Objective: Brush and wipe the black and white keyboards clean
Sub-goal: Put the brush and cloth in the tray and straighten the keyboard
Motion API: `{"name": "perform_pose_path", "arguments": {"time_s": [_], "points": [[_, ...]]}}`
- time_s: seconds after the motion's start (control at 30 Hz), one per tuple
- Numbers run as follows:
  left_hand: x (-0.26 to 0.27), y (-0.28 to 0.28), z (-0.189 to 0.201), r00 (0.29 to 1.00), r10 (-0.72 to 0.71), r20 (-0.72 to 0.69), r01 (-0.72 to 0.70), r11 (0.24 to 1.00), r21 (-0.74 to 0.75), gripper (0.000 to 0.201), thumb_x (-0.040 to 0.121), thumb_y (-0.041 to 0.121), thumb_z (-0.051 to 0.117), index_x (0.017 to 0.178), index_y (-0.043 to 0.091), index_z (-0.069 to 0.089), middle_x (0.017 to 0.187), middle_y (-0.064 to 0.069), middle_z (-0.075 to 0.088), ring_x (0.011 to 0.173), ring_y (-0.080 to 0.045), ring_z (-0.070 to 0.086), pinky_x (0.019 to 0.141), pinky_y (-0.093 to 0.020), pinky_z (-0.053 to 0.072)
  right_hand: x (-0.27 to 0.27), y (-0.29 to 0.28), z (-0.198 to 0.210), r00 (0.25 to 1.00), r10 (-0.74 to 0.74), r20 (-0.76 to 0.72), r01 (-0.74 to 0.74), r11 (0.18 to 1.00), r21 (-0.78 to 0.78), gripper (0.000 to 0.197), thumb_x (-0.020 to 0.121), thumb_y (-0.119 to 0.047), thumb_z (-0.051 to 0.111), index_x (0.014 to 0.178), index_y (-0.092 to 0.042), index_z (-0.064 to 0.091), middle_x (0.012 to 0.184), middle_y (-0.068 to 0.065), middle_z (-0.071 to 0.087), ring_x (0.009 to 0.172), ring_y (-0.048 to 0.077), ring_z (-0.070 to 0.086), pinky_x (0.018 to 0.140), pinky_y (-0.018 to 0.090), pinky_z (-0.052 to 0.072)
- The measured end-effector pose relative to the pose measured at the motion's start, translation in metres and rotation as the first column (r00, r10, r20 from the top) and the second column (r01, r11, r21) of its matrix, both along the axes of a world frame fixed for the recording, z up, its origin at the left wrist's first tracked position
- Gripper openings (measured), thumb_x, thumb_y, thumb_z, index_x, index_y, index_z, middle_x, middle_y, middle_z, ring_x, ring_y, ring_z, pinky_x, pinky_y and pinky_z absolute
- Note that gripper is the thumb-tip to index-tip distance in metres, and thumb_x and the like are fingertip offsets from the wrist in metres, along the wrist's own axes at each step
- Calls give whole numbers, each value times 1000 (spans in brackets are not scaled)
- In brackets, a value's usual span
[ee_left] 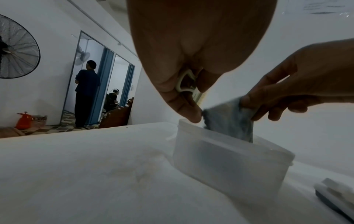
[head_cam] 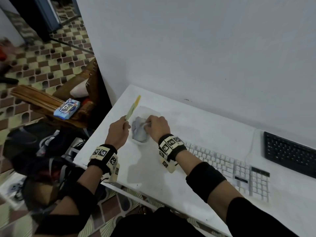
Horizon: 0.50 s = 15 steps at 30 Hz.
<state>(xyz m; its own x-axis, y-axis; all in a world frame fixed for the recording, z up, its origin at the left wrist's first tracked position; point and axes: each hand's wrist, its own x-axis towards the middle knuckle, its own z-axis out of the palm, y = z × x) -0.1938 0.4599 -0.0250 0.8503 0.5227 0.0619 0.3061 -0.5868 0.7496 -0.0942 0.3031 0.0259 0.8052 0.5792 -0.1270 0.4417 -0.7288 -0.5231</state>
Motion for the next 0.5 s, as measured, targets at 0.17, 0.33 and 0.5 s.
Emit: {"name": "perform_pose_path", "arguments": {"time_s": [0.17,0.33,0.5], "points": [[2,-2,-2,999,-11,50,11,1000,-5,19,104,8,43,105,10,62,86,-9,70,75,-31,65,71,-44,55,-12,-4,-8,986,-72,148,60,994,87,29,102,-36,53,110,-10,63,98,16,69,95,36,61,77,39,48],[5,-4,-6,998,-67,-17,68,995,72,38,105,8,48,141,3,59,111,-21,72,100,-39,65,90,-41,48,-29,-6,-21,981,51,186,-9,976,-219,39,100,-46,45,107,-14,66,109,13,51,110,35,39,83,46,36],[7,-14,-3,978,-156,-138,183,960,213,43,104,10,45,146,4,52,95,-28,63,92,-46,62,76,-44,43,-11,-15,-5,974,-221,40,222,975,-1,41,101,-40,44,118,-5,58,119,17,47,113,38,45,82,43,45]]}}
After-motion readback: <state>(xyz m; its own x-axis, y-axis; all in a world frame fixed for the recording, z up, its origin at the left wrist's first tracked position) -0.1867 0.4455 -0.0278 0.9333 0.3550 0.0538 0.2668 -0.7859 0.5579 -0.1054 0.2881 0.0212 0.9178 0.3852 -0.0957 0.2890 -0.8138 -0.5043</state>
